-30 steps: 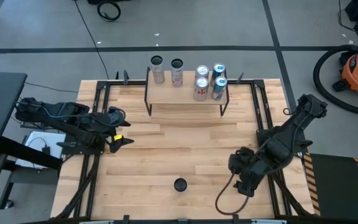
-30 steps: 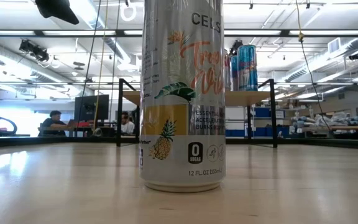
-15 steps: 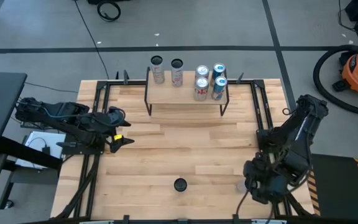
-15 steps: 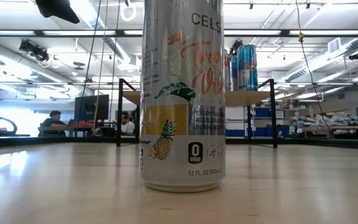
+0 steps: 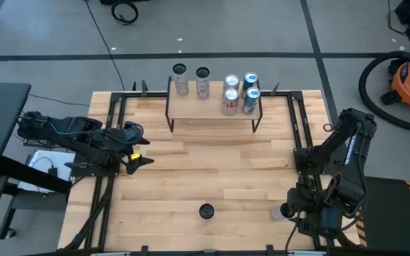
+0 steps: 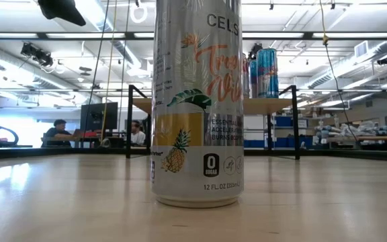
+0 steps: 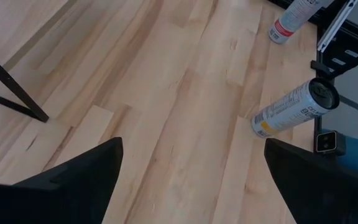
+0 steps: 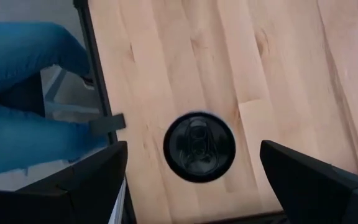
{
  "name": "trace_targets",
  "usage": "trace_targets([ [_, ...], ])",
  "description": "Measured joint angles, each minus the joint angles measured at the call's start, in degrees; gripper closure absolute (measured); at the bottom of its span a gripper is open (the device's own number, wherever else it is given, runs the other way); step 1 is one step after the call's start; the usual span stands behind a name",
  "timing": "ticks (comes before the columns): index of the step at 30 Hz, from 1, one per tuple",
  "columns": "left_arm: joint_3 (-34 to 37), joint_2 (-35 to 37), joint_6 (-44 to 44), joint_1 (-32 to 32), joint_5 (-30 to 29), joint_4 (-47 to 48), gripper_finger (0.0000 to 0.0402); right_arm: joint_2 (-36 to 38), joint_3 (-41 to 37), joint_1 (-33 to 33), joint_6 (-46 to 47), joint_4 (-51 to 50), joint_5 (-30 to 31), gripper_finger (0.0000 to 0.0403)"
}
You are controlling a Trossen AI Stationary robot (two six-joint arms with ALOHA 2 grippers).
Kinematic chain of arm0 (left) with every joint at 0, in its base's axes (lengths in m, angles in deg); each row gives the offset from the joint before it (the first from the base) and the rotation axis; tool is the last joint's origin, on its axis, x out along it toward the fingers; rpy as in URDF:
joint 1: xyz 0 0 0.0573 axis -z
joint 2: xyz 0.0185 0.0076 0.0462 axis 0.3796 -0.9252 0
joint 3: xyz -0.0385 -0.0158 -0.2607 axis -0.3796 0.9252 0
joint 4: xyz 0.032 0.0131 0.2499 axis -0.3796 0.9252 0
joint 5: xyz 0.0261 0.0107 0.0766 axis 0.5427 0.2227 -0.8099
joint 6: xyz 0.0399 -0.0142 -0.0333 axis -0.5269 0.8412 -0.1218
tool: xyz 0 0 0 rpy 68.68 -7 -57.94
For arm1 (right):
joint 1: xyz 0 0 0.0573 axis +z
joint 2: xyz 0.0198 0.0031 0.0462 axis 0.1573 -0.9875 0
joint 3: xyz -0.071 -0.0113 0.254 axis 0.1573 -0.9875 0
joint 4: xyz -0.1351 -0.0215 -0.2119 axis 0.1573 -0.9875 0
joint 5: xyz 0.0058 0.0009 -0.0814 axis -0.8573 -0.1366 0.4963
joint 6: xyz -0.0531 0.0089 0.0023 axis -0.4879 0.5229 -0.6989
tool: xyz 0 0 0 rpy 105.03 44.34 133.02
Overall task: Place canned beverage on shelf
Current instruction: Put the white soda can aligned with the other white soda can on the shelf
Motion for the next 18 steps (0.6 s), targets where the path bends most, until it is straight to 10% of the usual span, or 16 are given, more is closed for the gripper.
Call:
trace_targets([
  [18,0.0,0.0,-0.1,0.0,-0.1,0.1,0.0008,0.0,-8.3,-0.2,6.2,8.0,-2.9,0.0028],
])
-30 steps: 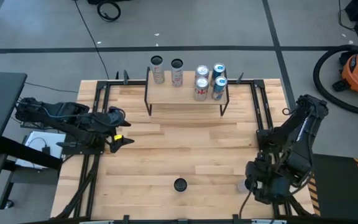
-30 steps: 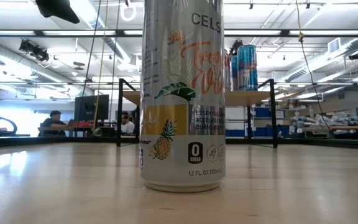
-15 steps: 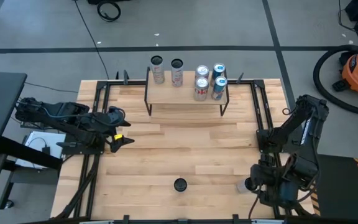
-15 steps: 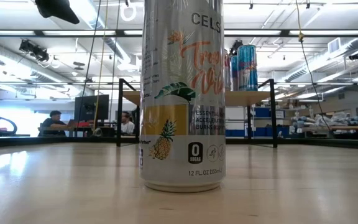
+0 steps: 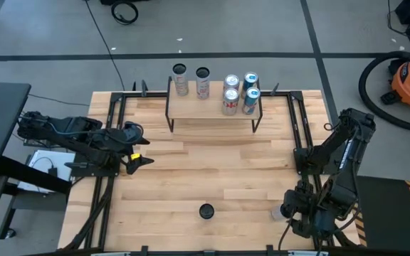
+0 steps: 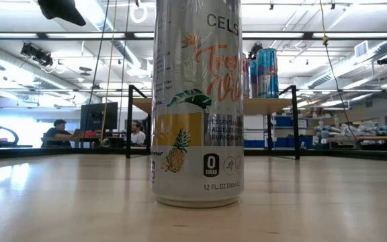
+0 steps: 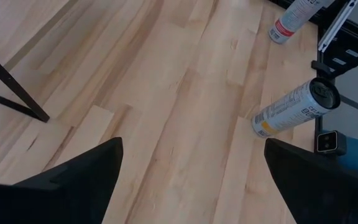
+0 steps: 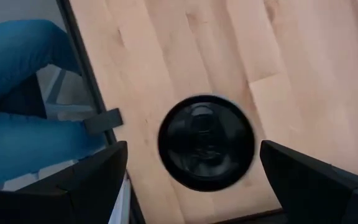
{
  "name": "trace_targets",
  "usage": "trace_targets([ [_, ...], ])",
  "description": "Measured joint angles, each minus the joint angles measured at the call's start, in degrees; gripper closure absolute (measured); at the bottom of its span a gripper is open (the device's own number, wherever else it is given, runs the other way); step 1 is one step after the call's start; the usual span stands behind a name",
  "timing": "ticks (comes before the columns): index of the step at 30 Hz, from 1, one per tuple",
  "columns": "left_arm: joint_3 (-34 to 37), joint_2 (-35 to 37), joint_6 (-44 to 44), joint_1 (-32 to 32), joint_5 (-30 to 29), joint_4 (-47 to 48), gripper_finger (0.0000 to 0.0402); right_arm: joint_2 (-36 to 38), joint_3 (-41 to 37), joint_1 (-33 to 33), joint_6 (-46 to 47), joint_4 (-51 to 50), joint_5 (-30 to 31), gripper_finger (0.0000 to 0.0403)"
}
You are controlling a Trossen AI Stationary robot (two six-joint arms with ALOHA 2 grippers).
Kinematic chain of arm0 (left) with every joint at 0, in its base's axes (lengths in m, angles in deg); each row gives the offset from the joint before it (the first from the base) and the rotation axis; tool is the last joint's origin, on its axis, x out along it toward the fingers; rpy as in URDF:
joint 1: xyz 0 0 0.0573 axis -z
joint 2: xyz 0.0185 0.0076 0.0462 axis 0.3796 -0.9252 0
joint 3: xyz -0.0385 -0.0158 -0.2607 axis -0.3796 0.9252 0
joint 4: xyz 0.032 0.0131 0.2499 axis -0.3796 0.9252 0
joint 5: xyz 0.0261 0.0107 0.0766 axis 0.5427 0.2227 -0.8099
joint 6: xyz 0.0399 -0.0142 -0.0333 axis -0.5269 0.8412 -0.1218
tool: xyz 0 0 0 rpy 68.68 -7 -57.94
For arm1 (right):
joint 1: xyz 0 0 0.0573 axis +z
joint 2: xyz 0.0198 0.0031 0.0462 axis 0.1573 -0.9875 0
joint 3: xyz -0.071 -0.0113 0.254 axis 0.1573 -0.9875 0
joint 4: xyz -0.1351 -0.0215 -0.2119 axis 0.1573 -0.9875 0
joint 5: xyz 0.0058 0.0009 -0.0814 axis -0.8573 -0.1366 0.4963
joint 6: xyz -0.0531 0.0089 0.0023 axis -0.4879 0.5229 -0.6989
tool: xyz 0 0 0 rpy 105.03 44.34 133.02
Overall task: Place canned beverage on shelf
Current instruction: Put the white soda can aligned with the other white soda can on the shelf
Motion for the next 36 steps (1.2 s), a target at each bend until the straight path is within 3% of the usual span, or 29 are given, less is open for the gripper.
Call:
trace_targets([
  [20,0.0,0.0,0.0,0.0,0.0,0.0,0.0008,0.0,-6.5,0.0,2.0,4.0,0.2,0.0028],
  [36,0.0,0.0,0.0,0.0,0.0,-0.1,0.0008,0.0,-6.8,-0.8,1.7,4.2,0.2,0.0029],
])
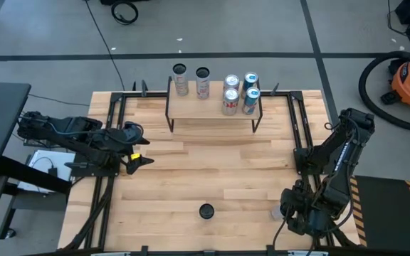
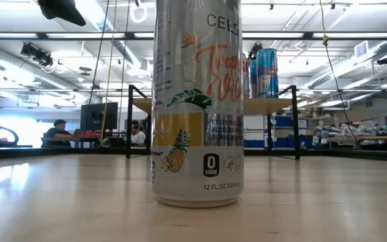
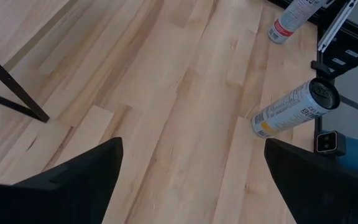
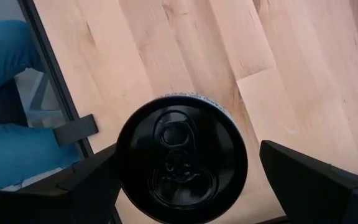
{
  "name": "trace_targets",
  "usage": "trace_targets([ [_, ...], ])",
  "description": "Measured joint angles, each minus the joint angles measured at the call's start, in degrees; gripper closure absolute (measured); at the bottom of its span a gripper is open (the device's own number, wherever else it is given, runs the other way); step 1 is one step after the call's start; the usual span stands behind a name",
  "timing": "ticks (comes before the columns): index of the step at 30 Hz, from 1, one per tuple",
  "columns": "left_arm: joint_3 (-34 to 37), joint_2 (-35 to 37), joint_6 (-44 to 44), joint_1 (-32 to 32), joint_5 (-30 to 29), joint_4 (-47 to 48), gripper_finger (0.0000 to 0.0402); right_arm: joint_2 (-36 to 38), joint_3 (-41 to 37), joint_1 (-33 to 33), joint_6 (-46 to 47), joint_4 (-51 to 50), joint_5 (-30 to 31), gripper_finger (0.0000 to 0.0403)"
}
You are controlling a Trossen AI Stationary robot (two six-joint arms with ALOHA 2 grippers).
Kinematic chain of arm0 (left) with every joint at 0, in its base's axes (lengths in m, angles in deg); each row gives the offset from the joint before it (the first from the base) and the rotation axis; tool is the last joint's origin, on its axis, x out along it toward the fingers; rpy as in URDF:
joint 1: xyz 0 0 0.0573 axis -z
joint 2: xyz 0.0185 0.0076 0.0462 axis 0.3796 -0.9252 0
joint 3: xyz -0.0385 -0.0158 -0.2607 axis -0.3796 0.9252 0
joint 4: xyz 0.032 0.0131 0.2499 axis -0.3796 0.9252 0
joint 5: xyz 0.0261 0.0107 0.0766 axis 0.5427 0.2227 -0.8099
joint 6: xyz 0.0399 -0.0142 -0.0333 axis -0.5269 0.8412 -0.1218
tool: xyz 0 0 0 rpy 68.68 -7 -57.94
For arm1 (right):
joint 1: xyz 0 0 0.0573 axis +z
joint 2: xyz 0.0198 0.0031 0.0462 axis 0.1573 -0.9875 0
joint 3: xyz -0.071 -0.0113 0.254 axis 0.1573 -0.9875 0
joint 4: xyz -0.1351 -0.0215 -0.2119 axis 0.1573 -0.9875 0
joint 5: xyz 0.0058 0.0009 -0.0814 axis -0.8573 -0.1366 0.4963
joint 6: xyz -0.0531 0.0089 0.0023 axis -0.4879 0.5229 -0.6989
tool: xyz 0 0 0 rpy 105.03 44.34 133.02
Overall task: Place canned beverage on shelf
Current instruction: Put the white soda can aligned with the other white soda can on the shelf
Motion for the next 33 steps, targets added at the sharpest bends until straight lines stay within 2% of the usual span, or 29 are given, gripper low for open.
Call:
trace_targets([
  [6,0.0,0.0,0.0,0.0,0.0,0.0,0.0008,0.0,0.0,-1.4,0.2,0.1,-1.7,0.0047],
  [13,0.0,0.0,0.0,0.0,0.0,0.0,0.0008,0.0,0.1,-3.2,0.1,0.0,-2.7,0.0138],
  [23,0.0,0.0,0.0,0.0,0.0,0.0,0.0008,0.1,0.1,-7.6,2.1,2.2,-3.6,0.0138],
  [33,0.0,0.0,0.0,0.0,0.0,0.0,0.0008,0.0,0.1,-18.7,-11.2,6.8,-7.1,0.0138],
])
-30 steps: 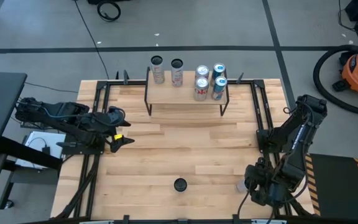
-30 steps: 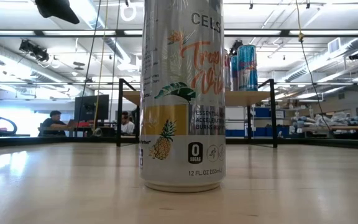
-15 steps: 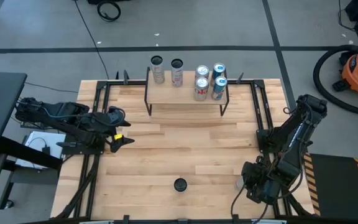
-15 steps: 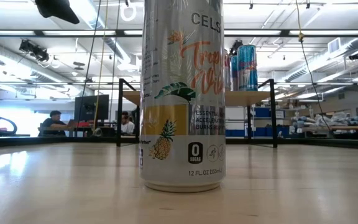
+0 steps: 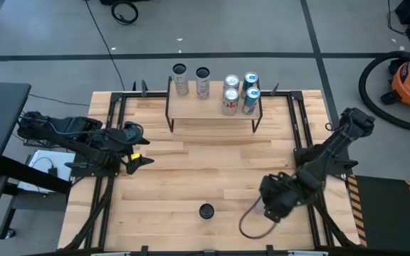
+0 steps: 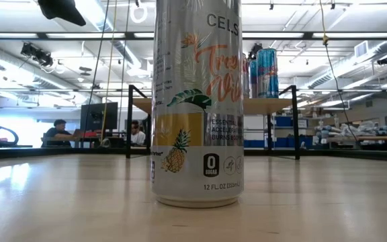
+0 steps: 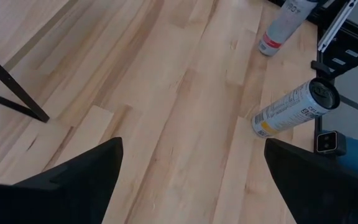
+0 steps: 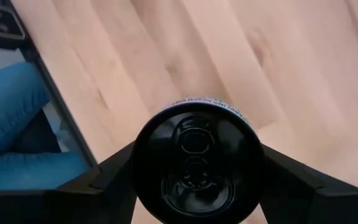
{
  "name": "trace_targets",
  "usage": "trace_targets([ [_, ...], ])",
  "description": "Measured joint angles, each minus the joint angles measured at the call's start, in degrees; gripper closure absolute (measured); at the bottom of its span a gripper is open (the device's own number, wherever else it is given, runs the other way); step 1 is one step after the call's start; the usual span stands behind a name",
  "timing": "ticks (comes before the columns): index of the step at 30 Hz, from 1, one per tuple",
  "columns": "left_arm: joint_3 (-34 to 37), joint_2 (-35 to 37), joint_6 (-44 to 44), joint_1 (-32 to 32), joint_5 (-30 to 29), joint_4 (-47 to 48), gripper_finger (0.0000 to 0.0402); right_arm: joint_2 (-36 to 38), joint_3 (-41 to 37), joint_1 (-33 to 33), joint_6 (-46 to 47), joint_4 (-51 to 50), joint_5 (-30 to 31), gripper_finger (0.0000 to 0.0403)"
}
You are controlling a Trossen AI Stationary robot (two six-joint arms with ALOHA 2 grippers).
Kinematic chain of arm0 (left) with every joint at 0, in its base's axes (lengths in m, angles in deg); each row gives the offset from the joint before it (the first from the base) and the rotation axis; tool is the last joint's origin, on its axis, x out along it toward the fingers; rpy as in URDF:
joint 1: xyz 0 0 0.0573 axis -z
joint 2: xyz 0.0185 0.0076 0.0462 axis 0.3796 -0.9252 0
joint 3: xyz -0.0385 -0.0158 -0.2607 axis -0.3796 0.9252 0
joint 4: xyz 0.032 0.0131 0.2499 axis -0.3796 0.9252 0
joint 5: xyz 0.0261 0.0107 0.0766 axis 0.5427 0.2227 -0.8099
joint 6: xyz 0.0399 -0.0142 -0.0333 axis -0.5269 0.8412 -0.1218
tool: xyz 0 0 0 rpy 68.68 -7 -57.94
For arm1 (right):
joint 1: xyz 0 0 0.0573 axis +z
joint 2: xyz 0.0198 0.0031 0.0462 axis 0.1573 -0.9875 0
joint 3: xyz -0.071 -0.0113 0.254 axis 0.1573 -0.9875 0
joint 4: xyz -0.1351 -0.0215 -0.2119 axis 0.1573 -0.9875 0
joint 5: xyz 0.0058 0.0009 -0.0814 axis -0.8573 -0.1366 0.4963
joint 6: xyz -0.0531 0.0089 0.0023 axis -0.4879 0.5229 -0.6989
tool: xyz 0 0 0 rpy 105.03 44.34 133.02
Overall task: Place canned beverage on shelf
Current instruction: Put the white soda can aligned with the other white soda can on the shelf
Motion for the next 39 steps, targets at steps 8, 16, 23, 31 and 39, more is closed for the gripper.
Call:
trace_targets([
  [8,0.0,0.0,0.0,0.0,0.0,0.0,0.0008,-0.2,0.8,-9.3,-11.7,2.0,-1.7,0.0138],
  [16,0.0,0.0,0.1,0.0,0.0,0.0,0.0008,-0.1,9.5,-18.1,-26.0,1.7,-1.9,0.0138],
  [23,0.0,0.0,0.5,0.0,0.0,0.0,0.0008,-0.1,17.8,-25.4,-36.2,-3.5,-0.4,0.0138],
  [31,0.0,0.0,0.5,0.0,0.0,0.0,0.0008,0.0,24.5,-32.2,-46.0,-4.9,1.6,0.0138],
  [39,0.0,0.0,0.3,0.0,-0.5,-3.1,0.0008,0.0,28.9,-39.4,-54.8,-3.9,3.4,0.0138],
])
